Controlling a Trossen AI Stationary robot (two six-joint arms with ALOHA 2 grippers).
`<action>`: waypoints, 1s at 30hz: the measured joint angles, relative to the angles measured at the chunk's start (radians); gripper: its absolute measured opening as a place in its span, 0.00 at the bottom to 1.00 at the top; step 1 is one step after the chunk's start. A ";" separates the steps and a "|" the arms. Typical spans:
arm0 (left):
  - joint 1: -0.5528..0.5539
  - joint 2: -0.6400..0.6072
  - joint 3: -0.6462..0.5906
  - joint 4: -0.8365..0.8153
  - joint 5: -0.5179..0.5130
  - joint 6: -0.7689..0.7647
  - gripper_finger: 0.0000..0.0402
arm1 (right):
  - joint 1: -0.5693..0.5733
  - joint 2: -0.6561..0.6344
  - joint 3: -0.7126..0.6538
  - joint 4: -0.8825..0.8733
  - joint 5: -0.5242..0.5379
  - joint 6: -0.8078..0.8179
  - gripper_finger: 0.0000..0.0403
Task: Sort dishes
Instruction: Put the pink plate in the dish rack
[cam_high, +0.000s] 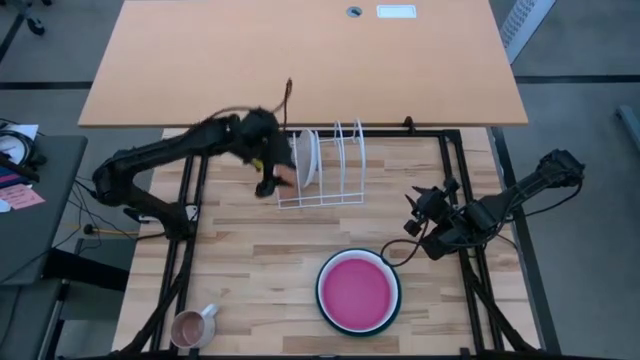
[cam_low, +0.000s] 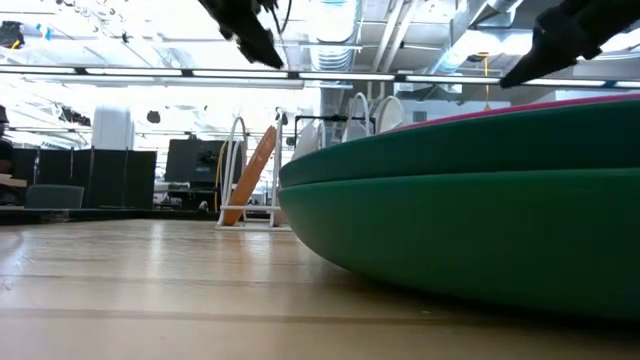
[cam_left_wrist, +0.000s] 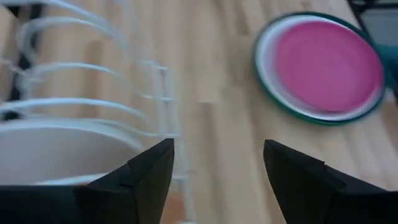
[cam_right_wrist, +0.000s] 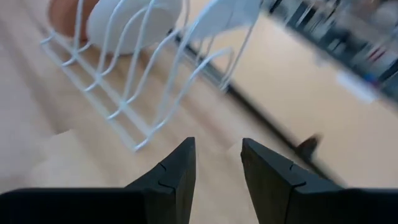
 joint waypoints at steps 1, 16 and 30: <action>-0.049 -0.007 0.000 -0.013 -0.028 -0.038 0.60 | 0.000 0.000 0.000 0.006 -0.039 0.026 0.34; -0.594 0.156 0.000 0.214 -0.561 -0.392 0.59 | 0.063 0.041 0.000 0.462 -0.381 0.116 0.34; -0.637 0.400 0.000 0.222 -0.571 -0.748 0.59 | 0.176 0.206 0.000 0.712 -0.573 0.084 0.34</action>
